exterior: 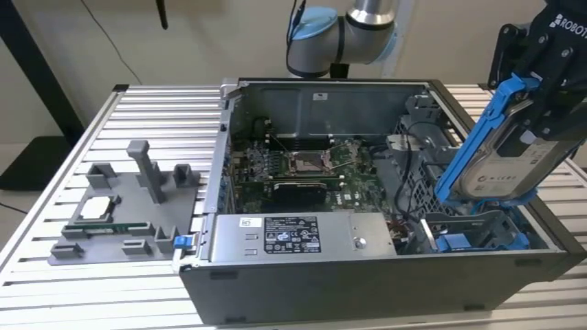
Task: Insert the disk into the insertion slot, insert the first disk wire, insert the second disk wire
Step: 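Insert the disk into the insertion slot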
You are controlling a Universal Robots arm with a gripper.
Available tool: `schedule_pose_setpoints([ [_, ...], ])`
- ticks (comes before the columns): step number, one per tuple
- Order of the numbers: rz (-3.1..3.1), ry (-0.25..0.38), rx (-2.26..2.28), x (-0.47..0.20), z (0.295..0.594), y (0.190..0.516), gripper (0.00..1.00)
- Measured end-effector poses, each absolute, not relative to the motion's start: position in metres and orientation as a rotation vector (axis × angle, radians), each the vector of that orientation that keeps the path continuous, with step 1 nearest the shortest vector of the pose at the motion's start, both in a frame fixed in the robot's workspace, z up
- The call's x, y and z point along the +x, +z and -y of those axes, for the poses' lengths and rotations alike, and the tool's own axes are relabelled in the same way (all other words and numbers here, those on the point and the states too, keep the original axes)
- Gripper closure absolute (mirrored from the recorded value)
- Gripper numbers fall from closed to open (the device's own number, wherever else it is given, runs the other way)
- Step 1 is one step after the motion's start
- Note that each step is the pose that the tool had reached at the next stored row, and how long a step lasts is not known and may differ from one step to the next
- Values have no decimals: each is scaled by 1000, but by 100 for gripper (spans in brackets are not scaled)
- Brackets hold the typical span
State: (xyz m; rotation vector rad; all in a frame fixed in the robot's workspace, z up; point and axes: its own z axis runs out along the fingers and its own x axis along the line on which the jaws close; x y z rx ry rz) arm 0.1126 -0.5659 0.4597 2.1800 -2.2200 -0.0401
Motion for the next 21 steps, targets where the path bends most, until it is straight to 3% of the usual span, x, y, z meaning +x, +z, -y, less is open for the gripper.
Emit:
schedule_pose_setpoints([
  [21,2218,-37,2179,113,567,438,100],
])
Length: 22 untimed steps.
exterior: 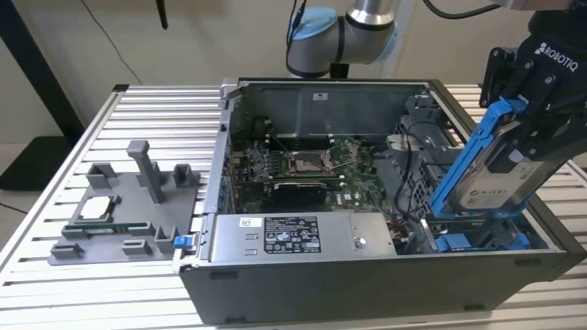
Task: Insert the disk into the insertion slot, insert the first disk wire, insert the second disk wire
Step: 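Insert the disk into the insertion slot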
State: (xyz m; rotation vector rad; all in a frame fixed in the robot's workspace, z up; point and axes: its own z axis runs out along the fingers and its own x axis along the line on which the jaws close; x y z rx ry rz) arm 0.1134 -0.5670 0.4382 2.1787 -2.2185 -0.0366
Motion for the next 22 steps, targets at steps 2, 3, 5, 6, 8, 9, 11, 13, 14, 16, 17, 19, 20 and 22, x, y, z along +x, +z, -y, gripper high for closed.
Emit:
schedule_pose_setpoints([
  [2,2218,-37,2179,114,567,436,100],
  [3,2219,-37,2178,114,568,435,100],
  [5,2218,-36,2178,114,568,433,100],
  [6,2218,-36,2179,115,568,432,100],
  [8,2218,-36,2178,115,568,430,100],
  [9,2219,-36,2178,116,568,429,100],
  [11,2219,-37,2178,116,568,427,100],
  [13,2219,-36,2178,116,569,425,100],
  [14,2219,-36,2178,117,569,424,100],
  [16,2218,-36,2178,117,569,423,100],
  [17,2218,-36,2178,117,569,422,100],
  [19,2218,-36,2178,117,569,420,100],
  [20,2218,-36,2178,117,569,419,100],
  [22,2219,-36,2178,118,569,417,100],
])
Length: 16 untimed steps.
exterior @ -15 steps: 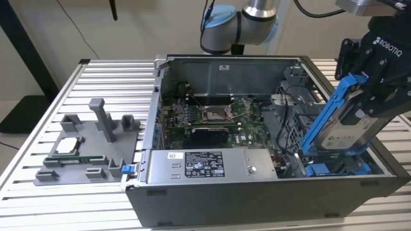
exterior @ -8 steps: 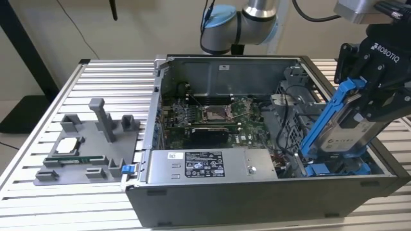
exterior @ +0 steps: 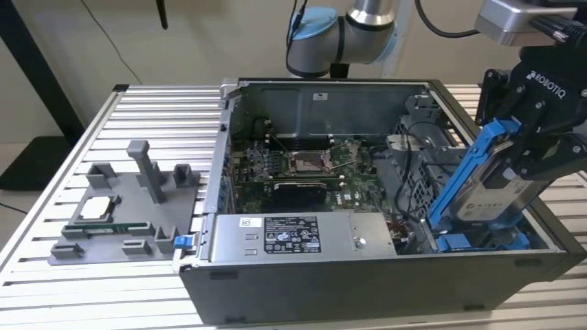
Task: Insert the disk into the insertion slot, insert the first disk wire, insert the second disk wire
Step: 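Insert the disk into the insertion slot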
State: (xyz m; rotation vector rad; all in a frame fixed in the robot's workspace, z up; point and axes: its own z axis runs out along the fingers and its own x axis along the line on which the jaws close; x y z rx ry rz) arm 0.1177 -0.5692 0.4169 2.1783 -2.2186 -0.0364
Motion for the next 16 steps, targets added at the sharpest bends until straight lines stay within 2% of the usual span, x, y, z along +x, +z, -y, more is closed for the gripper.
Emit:
schedule_pose_setpoints([
  [16,2218,-36,2178,120,569,398,100],
])
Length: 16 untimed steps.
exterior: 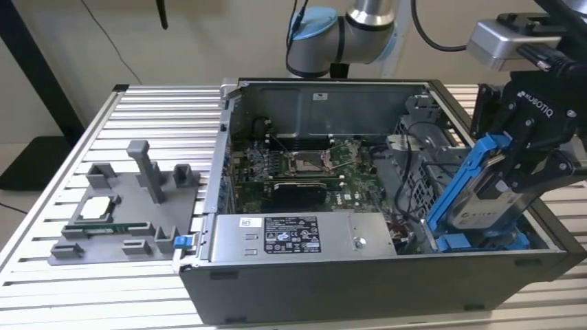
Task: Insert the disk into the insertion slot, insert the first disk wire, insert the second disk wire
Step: 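Insert the disk into the insertion slot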
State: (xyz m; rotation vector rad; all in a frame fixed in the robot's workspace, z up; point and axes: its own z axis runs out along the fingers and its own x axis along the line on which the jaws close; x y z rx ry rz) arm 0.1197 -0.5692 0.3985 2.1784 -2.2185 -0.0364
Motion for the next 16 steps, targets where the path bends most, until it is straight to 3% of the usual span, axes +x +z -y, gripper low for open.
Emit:
schedule_pose_setpoints([
  [16,2219,-36,2178,120,567,384,100],
])
